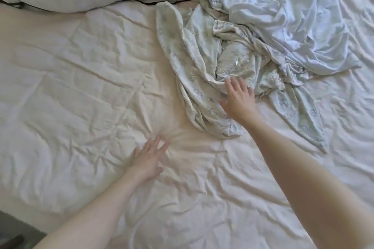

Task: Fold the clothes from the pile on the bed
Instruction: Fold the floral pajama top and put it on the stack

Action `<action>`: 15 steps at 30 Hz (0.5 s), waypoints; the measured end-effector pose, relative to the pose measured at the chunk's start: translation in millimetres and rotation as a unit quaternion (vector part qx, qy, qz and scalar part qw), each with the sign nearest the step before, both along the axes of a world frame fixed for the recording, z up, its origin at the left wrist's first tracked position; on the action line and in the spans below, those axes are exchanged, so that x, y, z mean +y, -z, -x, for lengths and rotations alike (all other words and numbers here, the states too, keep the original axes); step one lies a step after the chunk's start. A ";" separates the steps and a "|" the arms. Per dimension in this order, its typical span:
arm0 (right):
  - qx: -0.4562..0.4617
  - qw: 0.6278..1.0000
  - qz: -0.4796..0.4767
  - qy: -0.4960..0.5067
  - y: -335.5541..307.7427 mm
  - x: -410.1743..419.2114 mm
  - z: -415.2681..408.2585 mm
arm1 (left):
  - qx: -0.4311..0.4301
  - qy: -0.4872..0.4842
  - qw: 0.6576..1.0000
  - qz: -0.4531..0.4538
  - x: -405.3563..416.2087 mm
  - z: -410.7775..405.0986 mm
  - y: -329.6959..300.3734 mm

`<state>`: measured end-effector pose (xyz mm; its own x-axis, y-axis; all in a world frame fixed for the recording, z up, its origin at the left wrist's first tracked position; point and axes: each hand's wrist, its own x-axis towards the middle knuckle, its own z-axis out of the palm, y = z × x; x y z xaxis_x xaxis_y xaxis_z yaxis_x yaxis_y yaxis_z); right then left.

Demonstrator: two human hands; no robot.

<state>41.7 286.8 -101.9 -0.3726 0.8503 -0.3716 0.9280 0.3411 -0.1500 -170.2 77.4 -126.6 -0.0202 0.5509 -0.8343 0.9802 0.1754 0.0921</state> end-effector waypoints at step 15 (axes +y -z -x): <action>0.323 0.927 0.068 0.181 -30.1 -134.6 20.8 | -0.356 -0.650 0.671 -0.008 38.0 -35.8 -59.7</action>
